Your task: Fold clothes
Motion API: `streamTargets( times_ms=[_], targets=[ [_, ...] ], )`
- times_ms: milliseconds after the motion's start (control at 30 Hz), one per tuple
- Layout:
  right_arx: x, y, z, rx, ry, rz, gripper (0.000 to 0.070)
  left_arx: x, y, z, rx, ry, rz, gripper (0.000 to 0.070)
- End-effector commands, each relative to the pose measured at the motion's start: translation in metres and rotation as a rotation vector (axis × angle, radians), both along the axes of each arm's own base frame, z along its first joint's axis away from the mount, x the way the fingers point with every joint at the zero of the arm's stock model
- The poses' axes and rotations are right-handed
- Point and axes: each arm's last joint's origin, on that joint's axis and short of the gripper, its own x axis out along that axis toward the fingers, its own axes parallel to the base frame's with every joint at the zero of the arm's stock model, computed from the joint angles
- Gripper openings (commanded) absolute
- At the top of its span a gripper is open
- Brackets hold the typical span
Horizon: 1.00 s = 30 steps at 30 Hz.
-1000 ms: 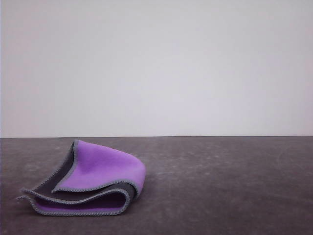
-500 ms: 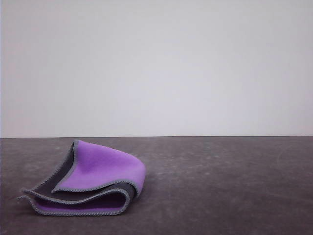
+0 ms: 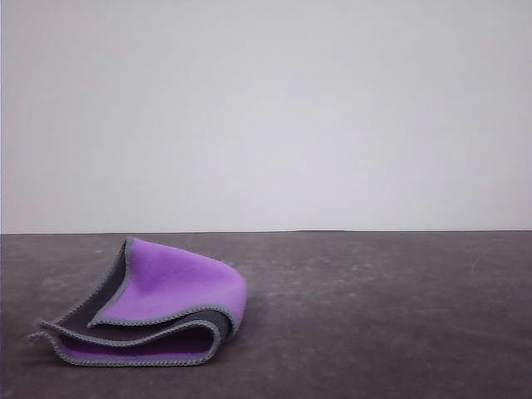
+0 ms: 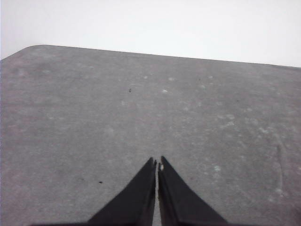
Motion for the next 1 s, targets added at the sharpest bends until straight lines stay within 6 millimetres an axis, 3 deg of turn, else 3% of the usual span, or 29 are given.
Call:
streamTargets(
  times_ms=[0, 967],
  targets=[
    [0.0004, -0.0002, -0.0008, -0.001, -0.005, -0.003, 0.0015, 0.0011, -0.0002, -0.0058, 0.006, 0.009, -0.004, 0.0],
    [0.0004, -0.0002, -0.0008, -0.001, -0.005, -0.003, 0.0014, 0.0011, -0.0002, -0.0058, 0.006, 0.009, -0.004, 0.0]
  ],
)
